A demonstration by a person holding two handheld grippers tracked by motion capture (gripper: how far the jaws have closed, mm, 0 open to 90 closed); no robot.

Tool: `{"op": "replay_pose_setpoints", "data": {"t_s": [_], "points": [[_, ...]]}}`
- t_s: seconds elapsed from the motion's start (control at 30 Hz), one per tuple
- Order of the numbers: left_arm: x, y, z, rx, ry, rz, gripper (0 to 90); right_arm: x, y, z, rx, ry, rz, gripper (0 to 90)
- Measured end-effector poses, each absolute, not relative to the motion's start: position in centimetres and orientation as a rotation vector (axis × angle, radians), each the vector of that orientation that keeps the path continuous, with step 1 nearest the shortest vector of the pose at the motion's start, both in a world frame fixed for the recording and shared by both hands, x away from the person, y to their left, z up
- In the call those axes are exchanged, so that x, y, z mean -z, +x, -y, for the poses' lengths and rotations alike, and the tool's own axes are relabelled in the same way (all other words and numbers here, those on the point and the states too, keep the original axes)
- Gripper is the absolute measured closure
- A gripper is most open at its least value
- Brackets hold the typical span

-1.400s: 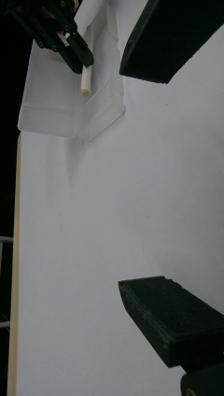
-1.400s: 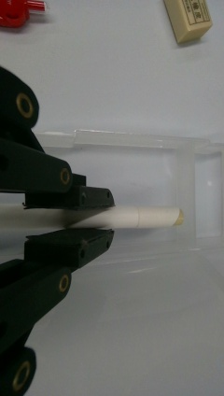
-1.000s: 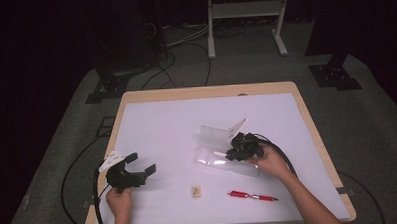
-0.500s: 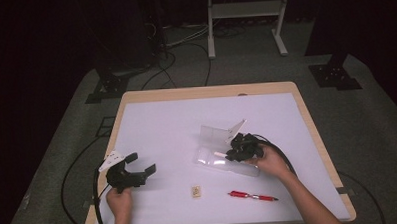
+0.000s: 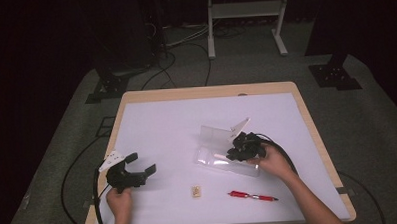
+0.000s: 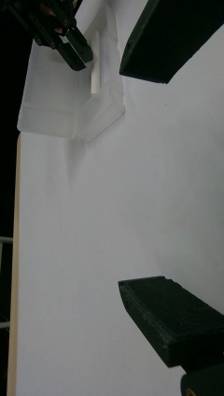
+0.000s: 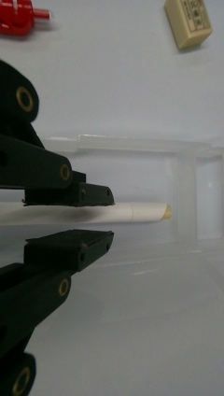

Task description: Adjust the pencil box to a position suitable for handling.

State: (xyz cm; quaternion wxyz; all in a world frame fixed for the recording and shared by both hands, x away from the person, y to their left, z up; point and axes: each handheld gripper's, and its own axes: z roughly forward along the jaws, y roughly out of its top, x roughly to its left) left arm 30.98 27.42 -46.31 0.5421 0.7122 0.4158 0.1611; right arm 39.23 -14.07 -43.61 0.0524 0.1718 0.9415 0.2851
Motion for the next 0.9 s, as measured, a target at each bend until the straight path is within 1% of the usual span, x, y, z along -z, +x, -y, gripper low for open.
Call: {"op": "replay_pose_setpoints", "data": {"t_s": [0.67, 0.9], "points": [[46.3, 31.0, -27.4, -0.384, 1.694, -0.988, 0.0, 42.2, 36.5, 15.6, -0.969, 0.525, -2.855, 70.1], [46.3, 31.0, -27.4, -0.386, 1.698, -0.985, 0.0, 42.5, 35.5, 16.5, -1.001, 0.523, -2.851, 69.3]]}}
